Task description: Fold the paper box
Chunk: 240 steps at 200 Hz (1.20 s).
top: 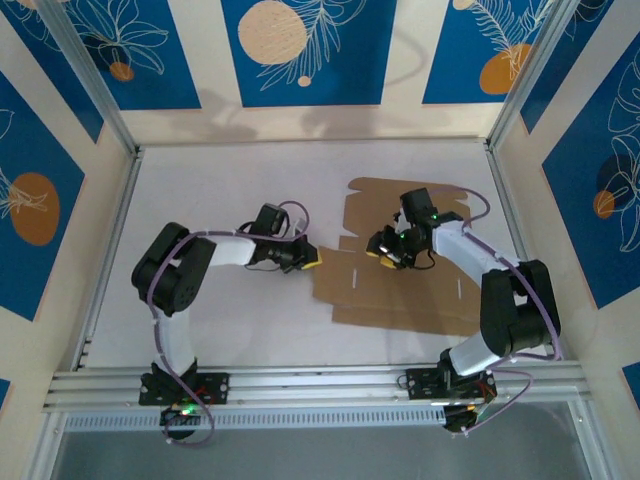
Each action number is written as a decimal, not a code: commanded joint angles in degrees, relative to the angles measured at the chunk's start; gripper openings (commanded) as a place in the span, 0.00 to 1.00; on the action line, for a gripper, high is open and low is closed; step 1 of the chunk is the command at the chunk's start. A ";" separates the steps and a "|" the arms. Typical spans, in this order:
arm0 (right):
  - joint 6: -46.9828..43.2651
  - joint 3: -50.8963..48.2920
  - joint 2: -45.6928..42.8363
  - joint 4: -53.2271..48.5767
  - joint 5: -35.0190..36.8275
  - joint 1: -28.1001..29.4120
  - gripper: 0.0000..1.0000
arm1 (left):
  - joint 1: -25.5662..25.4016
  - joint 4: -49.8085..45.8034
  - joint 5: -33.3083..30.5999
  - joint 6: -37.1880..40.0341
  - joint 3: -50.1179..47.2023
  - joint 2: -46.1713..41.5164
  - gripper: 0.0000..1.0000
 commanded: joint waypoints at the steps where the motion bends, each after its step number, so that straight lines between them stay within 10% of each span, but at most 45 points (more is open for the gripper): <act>1: -3.84 3.69 0.38 -7.64 6.07 1.46 0.58 | 3.09 -11.02 -1.01 5.23 2.58 -3.31 0.00; 55: -4.68 5.85 2.53 -6.33 13.20 4.18 0.66 | 10.11 -32.57 -3.50 21.10 14.38 -3.04 0.03; 119: -3.55 10.29 8.26 -12.00 28.40 1.58 0.64 | 12.10 -63.04 -13.68 37.91 53.76 20.66 0.12; 177: 0.02 7.84 14.29 -11.02 23.81 -2.65 0.21 | 17.16 -53.75 -8.01 29.05 55.82 21.89 0.34; 240: 6.93 7.41 15.75 -11.71 13.78 8.54 0.21 | 18.79 -42.60 -20.80 15.29 35.13 -3.76 0.67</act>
